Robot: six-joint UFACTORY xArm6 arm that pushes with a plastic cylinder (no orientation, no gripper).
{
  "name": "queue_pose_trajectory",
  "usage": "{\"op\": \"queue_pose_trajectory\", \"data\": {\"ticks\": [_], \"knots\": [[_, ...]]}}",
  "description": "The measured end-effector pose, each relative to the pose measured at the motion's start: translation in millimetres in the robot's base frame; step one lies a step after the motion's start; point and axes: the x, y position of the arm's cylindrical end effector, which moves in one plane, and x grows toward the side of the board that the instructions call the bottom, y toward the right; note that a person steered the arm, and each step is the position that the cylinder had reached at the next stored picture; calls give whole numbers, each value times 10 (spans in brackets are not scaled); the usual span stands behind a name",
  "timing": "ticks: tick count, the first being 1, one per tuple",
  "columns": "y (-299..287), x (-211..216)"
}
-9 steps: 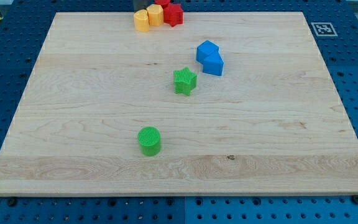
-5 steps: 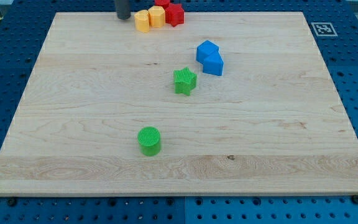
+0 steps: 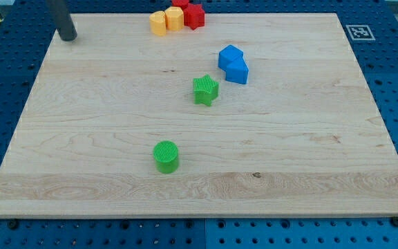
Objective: Place the arm below the yellow heart
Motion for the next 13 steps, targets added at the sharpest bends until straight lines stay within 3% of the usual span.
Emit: {"op": "queue_pose_trajectory", "data": {"ticks": [3,13], "knots": [[-304,513],[-131,550]]}}
